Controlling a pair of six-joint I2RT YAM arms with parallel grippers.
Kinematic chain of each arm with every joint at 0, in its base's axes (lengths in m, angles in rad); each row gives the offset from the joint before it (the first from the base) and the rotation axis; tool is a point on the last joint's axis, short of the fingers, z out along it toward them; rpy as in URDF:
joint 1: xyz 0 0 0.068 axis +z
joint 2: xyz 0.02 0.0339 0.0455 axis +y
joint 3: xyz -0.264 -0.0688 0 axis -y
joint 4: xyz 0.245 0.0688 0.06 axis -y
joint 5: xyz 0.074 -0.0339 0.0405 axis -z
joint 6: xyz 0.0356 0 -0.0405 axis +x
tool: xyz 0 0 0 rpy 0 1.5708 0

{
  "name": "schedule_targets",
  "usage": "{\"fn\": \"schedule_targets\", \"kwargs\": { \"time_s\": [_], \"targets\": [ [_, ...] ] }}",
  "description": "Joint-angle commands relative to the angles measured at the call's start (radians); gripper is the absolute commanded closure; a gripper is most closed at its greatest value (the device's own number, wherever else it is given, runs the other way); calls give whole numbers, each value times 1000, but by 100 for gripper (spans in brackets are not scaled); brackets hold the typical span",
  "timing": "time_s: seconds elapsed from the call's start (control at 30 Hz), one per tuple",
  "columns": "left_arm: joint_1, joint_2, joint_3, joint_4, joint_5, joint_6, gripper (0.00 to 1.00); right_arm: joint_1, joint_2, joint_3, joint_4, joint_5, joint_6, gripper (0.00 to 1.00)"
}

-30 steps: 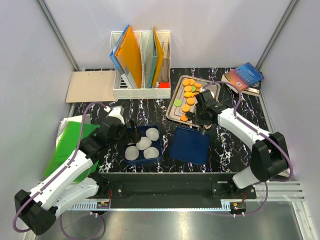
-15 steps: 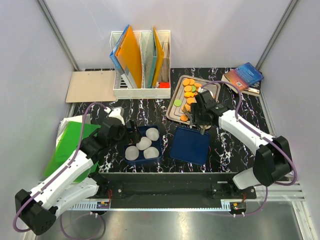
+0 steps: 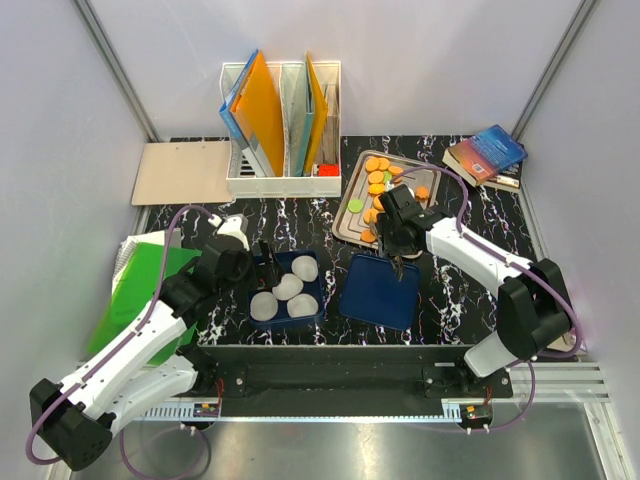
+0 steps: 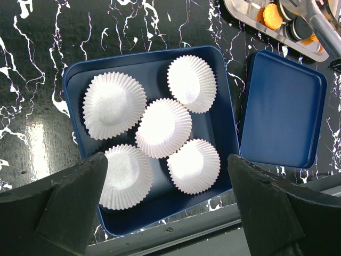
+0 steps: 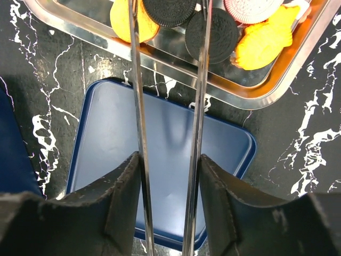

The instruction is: Pack the cookies

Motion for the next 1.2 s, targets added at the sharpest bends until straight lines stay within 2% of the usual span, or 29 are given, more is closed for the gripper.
{"fn": "schedule_targets", "kwargs": {
  "time_s": [0.0, 0.43, 0.93, 1.17],
  "targets": [
    [-2, -14, -7, 32, 9, -4, 1, 14, 4, 43, 5, -8, -15, 50],
    [-4, -17, -7, 32, 9, -7, 1, 18, -61, 80, -31, 21, -4, 66],
    [-2, -12, -9, 34, 9, -12, 1, 40, -101, 115, -49, 21, 17, 70],
    [-2, -18, -3, 31, -8, -12, 1, 118, -129, 167, -68, 18, 33, 73]
  ]
}}
